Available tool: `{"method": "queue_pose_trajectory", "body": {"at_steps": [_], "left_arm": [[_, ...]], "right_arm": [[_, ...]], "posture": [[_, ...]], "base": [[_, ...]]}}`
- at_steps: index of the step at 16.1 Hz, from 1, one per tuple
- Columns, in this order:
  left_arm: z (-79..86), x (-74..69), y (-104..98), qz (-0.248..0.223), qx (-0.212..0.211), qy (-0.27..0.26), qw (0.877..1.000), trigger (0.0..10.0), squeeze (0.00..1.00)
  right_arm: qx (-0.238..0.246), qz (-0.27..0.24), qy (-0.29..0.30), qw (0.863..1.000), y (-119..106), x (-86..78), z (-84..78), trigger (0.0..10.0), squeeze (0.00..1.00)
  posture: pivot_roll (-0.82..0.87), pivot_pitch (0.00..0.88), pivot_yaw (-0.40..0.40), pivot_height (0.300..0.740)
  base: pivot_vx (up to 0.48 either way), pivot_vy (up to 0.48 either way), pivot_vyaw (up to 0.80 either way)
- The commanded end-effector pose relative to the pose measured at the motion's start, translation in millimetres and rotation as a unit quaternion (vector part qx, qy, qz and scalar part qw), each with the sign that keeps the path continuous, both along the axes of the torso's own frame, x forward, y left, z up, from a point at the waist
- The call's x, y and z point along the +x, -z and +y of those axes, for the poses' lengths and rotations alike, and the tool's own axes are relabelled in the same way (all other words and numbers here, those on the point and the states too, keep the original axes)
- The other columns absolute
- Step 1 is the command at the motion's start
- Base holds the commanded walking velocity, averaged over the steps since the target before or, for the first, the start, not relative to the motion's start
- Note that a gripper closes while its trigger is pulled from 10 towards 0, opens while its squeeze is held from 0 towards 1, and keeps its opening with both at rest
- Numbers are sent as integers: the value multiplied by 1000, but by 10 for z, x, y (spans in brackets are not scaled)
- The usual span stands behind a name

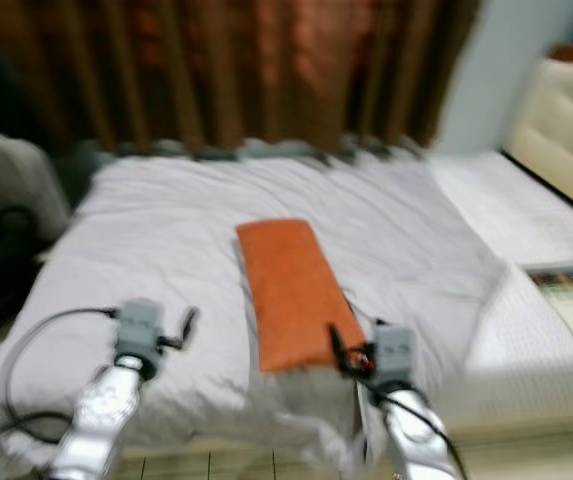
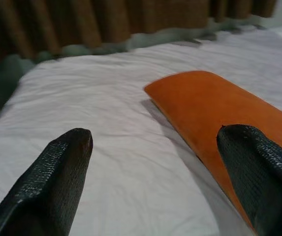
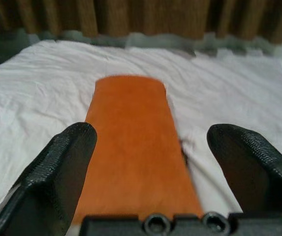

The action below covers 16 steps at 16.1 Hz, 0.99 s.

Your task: Clean up the room

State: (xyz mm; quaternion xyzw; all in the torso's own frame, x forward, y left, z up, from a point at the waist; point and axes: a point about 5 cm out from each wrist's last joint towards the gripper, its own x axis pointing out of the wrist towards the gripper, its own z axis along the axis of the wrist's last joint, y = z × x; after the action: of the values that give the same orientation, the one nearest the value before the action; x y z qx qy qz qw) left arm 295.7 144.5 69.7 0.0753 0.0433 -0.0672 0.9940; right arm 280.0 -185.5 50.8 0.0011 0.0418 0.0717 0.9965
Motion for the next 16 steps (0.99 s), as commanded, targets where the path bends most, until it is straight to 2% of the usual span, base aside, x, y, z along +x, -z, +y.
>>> {"method": "queue_pose_trajectory", "body": {"at_steps": [1, 5, 7, 16], "left_arm": [[102, 7, 3, 4, 12, -12, 1000, 10000, 0], [118, 7, 3, -1, 9, -20, 1000, 10000, 0], [116, 10, -4, -2, 11, -15, 1000, 10000, 0], [107, 28, -7, 2, -10, -20, 1000, 10000, 0]], "right_arm": [[2, -2, -11, 1000, -22, 36, 78, 10000, 0], [3, -1, -10, 1000, -19, 41, 85, 10000, 0], [4, -1, -11, 1000, -13, 31, 90, 10000, 0], [6, 1, -10, 1000, 0, 21, 89, 10000, 0]], "posture": [[22, 0, -42, 740], [22, 0, -41, 740], [21, 0, -42, 740], [16, 0, -38, 740]], "base": [[322, -352, 444], [321, -353, 327], [0, 0, 0], [443, 27, 0]]}}
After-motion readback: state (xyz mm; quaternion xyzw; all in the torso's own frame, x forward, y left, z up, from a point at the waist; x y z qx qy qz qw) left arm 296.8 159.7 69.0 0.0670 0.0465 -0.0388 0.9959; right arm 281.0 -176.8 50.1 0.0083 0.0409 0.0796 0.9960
